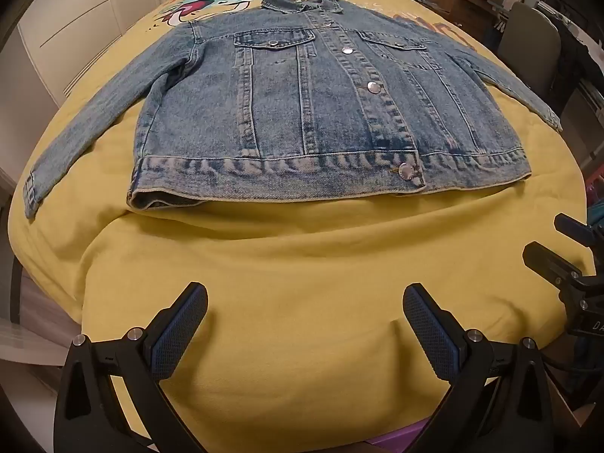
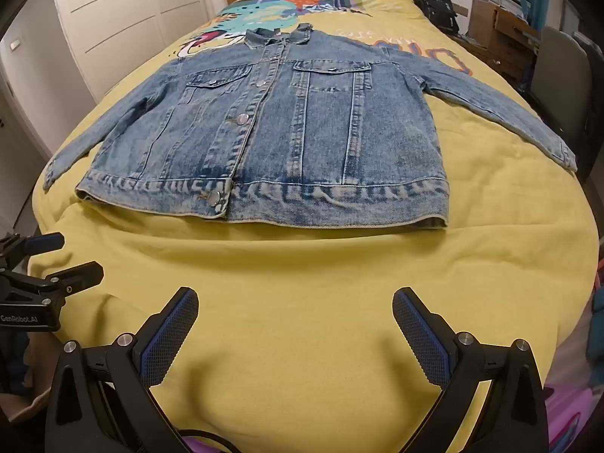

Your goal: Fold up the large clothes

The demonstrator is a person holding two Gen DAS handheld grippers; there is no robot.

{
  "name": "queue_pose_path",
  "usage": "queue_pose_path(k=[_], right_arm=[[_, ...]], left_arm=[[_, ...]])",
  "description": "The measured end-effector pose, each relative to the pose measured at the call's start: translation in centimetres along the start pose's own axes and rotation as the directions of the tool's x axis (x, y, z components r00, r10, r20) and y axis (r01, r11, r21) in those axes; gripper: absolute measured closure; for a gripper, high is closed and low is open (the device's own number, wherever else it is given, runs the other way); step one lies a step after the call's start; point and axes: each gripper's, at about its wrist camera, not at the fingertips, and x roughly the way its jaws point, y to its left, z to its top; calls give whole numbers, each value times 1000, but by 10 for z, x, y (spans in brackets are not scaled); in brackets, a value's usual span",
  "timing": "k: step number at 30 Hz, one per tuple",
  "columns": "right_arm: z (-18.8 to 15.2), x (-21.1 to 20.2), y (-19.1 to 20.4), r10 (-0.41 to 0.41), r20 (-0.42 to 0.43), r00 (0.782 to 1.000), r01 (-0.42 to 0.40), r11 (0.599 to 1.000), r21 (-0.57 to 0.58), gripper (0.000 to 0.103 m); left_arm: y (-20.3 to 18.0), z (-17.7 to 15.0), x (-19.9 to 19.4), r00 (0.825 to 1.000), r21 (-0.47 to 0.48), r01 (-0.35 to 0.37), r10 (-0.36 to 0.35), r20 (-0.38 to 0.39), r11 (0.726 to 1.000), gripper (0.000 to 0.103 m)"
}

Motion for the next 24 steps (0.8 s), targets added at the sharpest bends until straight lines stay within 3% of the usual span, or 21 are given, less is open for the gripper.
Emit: queue_pose_path(k=[24], right_arm=[[0, 1, -1, -1, 2, 1000, 1, 1000, -1, 0]], left_arm=[[0, 1, 2, 1000, 2, 10, -10, -16, 1000, 1]])
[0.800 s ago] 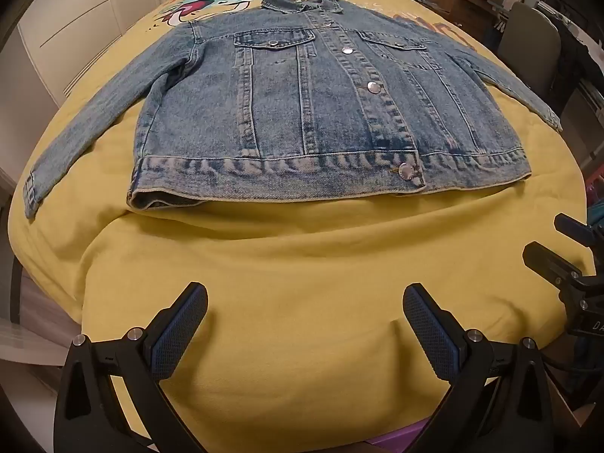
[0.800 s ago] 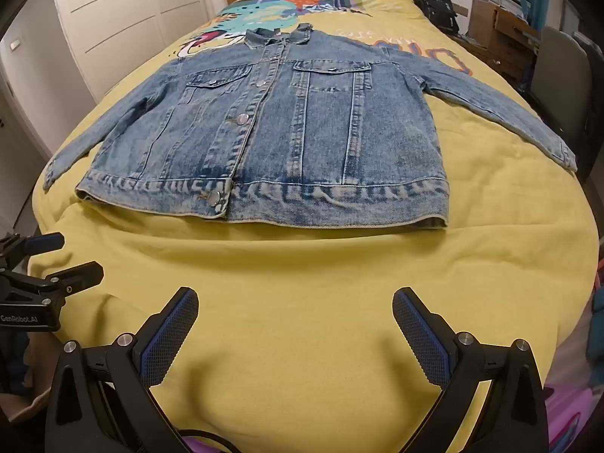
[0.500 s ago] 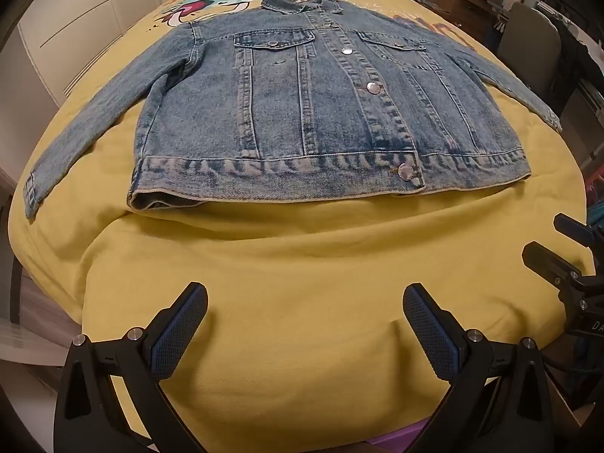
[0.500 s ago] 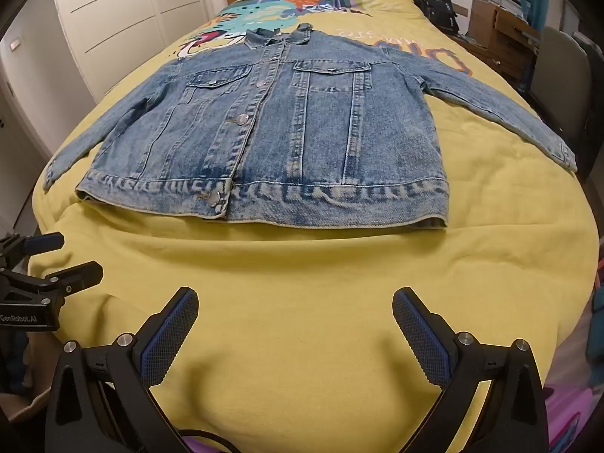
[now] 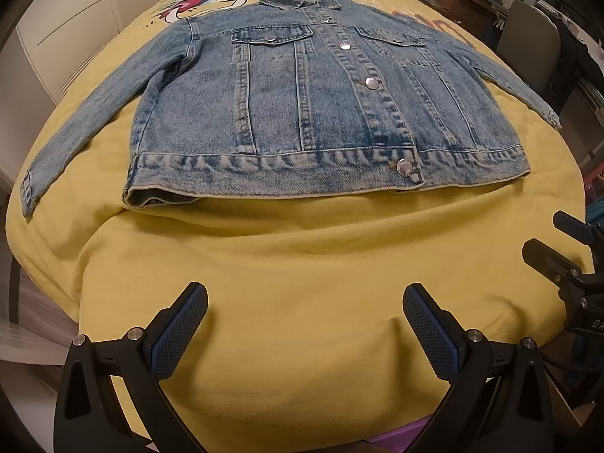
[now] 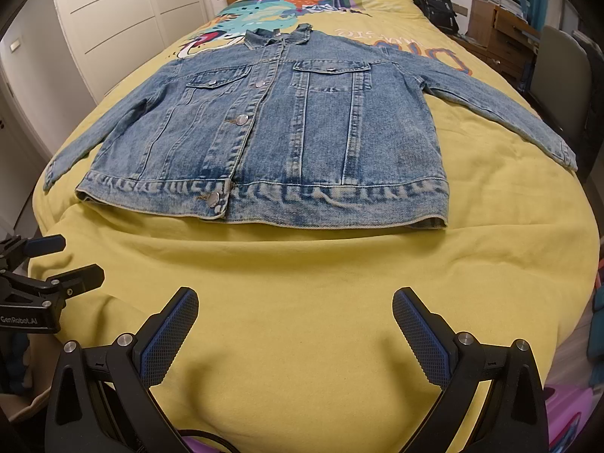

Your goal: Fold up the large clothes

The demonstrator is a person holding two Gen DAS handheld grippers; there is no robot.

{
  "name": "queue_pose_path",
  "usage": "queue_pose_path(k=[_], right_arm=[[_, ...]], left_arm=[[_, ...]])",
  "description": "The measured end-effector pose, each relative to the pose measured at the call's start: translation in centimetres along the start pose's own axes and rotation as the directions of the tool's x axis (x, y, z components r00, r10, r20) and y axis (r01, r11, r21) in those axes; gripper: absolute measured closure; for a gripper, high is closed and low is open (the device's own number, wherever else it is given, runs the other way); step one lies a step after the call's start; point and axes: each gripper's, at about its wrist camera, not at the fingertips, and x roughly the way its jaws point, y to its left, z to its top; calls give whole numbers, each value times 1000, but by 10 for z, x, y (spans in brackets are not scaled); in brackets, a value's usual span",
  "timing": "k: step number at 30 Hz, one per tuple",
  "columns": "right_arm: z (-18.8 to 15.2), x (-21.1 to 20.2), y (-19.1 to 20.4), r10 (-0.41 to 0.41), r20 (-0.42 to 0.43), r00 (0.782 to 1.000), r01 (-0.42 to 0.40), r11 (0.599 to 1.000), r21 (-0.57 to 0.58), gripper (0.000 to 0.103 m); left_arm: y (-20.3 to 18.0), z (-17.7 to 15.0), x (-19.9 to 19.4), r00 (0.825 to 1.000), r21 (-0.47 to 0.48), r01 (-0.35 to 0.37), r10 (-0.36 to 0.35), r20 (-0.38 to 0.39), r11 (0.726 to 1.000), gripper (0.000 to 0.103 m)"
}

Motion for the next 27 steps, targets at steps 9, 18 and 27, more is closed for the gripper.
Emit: queue_pose_path(k=[9, 18, 27], right_arm=[[0, 0, 0, 0, 0, 1000, 0, 1000, 0, 0], [1, 1, 0, 0, 1, 1000, 0, 1000, 6, 0], [0, 1, 0, -3, 4, 1000, 3, 1000, 4, 0]], left_arm=[[2, 0, -1, 1000, -8, -4, 4, 3, 1000, 1], [3, 1, -2, 1000, -9, 0, 0, 2, 1000, 1], [3, 0, -3, 1000, -10, 10, -9, 4, 1000, 1]])
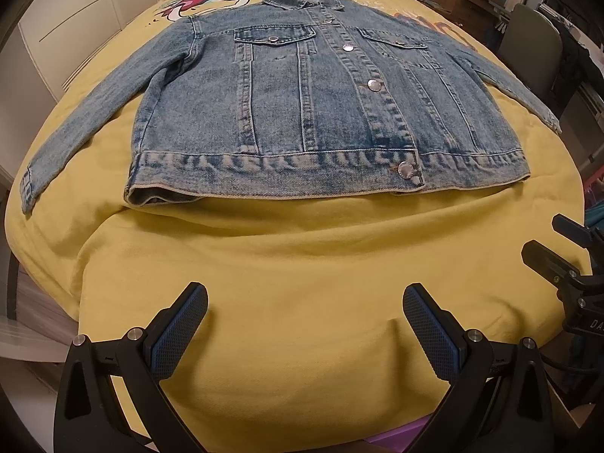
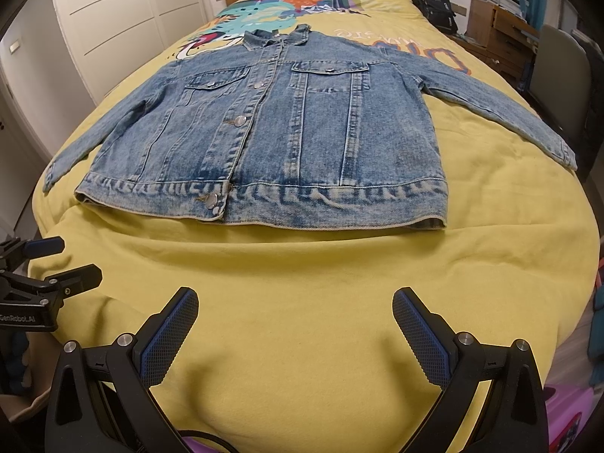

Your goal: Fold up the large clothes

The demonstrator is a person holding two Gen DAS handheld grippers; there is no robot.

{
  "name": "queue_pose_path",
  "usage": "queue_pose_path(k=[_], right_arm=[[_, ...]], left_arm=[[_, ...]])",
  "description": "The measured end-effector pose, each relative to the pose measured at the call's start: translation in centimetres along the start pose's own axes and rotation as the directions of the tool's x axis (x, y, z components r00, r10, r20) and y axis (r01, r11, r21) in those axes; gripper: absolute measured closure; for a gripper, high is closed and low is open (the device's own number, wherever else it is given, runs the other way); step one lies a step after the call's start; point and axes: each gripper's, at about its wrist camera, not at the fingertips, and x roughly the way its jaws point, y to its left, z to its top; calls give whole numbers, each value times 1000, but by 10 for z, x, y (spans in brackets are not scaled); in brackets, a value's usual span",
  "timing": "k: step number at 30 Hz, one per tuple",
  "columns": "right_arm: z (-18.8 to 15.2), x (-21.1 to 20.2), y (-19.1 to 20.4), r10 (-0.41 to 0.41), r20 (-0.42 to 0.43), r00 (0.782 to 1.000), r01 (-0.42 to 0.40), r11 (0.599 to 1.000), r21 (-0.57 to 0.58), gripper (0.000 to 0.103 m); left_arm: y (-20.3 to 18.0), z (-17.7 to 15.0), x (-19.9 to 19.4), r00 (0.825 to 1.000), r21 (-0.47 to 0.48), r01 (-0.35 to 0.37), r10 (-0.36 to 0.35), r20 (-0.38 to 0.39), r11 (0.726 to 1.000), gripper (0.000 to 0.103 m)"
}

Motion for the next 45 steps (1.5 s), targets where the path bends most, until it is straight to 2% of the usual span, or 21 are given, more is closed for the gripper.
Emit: queue_pose_path(k=[16, 32, 45], right_arm=[[2, -2, 2, -16, 11, 1000, 16, 1000, -18, 0], [3, 1, 0, -14, 2, 1000, 14, 1000, -13, 0], [6, 2, 0, 8, 5, 1000, -8, 1000, -6, 0]], left_arm=[[-3, -1, 1, 1000, 15, -1, 1, -1, 1000, 1], [-4, 0, 3, 999, 23, 45, -45, -3, 999, 1], [2, 1, 12, 996, 13, 76, -76, -50, 997, 1]])
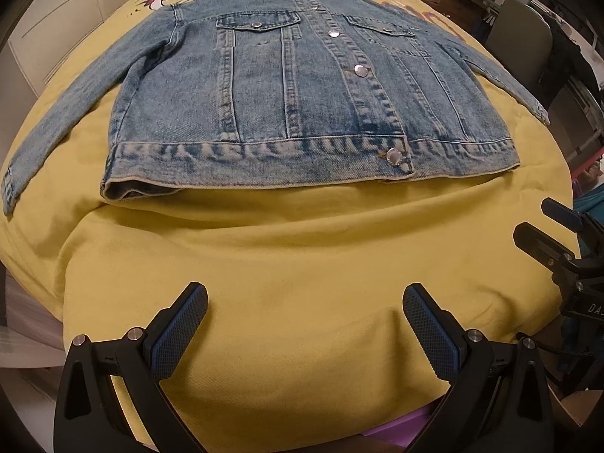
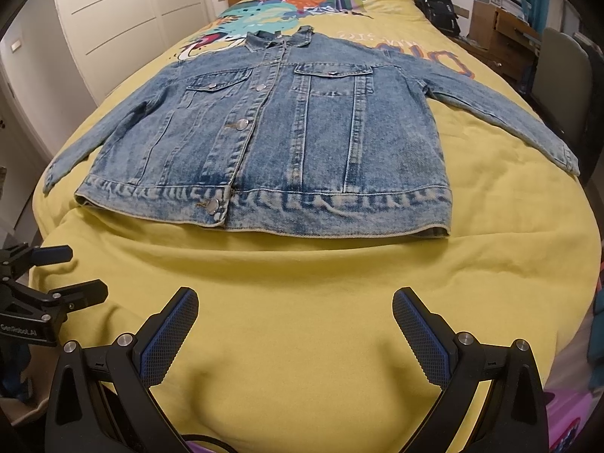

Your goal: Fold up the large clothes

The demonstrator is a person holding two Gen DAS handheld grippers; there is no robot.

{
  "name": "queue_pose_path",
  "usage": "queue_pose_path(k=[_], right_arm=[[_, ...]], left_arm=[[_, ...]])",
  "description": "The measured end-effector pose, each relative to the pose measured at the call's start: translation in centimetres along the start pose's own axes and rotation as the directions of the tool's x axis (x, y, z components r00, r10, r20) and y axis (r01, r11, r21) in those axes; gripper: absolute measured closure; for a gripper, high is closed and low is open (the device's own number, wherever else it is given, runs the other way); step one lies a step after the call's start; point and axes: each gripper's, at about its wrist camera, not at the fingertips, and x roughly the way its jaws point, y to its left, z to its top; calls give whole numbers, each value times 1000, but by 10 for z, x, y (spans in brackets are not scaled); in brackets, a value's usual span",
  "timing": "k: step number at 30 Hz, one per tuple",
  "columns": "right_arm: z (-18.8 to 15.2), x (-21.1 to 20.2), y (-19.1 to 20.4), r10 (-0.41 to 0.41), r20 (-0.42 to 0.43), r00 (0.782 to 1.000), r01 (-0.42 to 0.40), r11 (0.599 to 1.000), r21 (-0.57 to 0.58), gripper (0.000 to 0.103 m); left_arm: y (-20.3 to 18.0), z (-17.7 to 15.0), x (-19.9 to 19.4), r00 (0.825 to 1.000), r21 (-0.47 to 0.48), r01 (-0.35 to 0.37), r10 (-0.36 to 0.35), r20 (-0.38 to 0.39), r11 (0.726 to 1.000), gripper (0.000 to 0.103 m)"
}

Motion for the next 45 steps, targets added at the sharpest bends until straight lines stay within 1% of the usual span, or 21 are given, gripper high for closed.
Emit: queue_pose_path(k=[2, 7, 10, 13, 17, 23, 29, 34, 39, 41, 45], right_arm=[[0, 0, 0, 4, 0, 1000, -4, 1000, -1, 0], [3, 0, 3, 9, 4, 1000, -9, 1000, -13, 0], [6, 0, 3, 16, 5, 1000, -15, 1000, -23, 0], [10, 0, 5, 22, 6, 1000, -22, 999, -41, 0], [18, 2, 5, 32, 12, 999, -31, 998, -53, 0], [36, 1, -2, 23, 42, 999, -21, 998, -57, 0], [55, 2, -16, 9, 68, 998, -5, 999, -48, 0], [70, 5, -39, -14, 84, 996, 14, 1000, -8, 0], [84, 5, -71, -41, 105, 994, 34, 997, 65, 0], [91, 6, -88, -53, 113, 992, 40, 993, 110, 0], [100, 6, -125, -79, 126, 989, 51, 977, 207, 0]], left_arm=[[-1, 0, 0, 1000, 3, 8, -8, 0, 1000, 1], [0, 1, -1, 1000, 7, -10, 10, 7, 1000, 1], [5, 4, -2, 999, -7, -35, 35, 13, 999, 1], [15, 8, -2, 996, -35, -82, 82, 18, 996, 1], [28, 13, -3, 992, -70, -123, 124, 11, 990, 1], [33, 25, -9, 978, -57, -203, 205, 47, 978, 1], [39, 37, -15, 960, -55, -258, 262, 97, 965, 1], [47, 44, -18, 955, -70, -269, 276, 112, 961, 1], [49, 51, -19, 955, -61, -276, 281, 97, 959, 1], [48, 53, -19, 956, -61, -273, 278, 92, 960, 1], [45, 56, -19, 953, -56, -285, 289, 93, 957, 1]])
